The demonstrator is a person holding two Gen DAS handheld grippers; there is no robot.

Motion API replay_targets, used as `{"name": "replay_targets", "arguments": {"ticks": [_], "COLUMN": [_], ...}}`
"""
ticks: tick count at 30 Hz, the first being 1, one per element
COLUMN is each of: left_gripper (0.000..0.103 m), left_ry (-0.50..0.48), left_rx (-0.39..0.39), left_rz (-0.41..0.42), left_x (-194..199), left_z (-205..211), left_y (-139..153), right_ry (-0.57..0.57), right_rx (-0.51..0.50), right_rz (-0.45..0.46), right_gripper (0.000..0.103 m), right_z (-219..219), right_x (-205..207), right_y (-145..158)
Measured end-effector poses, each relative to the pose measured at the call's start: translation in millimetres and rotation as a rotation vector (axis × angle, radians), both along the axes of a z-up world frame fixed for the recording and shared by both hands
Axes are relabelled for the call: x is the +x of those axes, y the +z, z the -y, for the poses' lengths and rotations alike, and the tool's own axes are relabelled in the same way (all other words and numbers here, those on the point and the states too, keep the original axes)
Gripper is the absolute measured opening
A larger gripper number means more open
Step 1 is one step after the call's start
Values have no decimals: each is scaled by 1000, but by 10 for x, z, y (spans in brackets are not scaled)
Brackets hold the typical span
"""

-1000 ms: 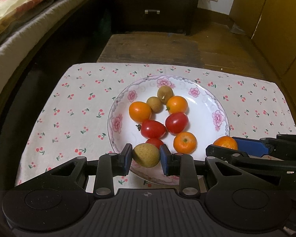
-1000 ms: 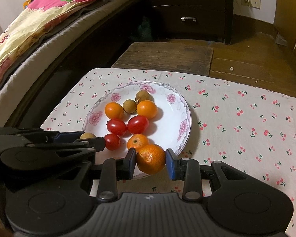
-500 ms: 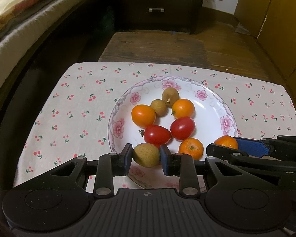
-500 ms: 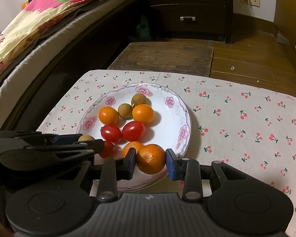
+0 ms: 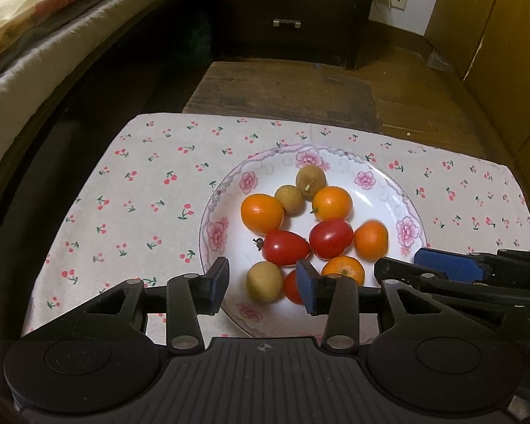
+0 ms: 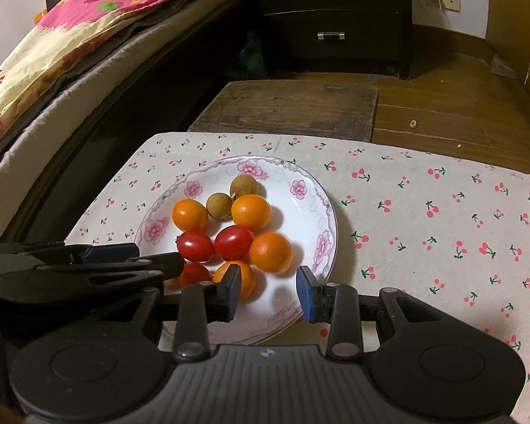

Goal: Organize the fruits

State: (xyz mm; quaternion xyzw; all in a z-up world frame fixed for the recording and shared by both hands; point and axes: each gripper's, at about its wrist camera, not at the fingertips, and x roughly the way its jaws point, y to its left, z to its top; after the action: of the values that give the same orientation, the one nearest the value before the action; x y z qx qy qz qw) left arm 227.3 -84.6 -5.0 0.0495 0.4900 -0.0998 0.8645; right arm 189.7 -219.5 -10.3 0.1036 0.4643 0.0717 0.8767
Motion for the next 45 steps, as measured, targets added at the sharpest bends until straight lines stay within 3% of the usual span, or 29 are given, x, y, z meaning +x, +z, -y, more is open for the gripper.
{"name": "replay_targets", "arguments": {"ticks": [11,17,26,36,45], "left_gripper": [67,83,85,98,103], "left_ry": [14,18,25,37,31], "left_rx": [-9,32,40,44,122], "left_rz": [11,46,55,90,135], "left_x": [-130,-339,-637,-978,-1301], "left_z": [-75,-130,-192,-290,-280], "left_y": [80,163,181,218,254], "right_ry": [-11,-15,-19,-30,-32], "right_rx": [-13,-23,-34,-50,-42], "right_rz": [6,16,5,-13,-13], "right_gripper": [40,42,43,44,44], "right_z": [-4,-33,-83,-55,-82], "right_x": [-126,-330,-628,-962,-1277], "right_y": [88,196,244,246,294]}}
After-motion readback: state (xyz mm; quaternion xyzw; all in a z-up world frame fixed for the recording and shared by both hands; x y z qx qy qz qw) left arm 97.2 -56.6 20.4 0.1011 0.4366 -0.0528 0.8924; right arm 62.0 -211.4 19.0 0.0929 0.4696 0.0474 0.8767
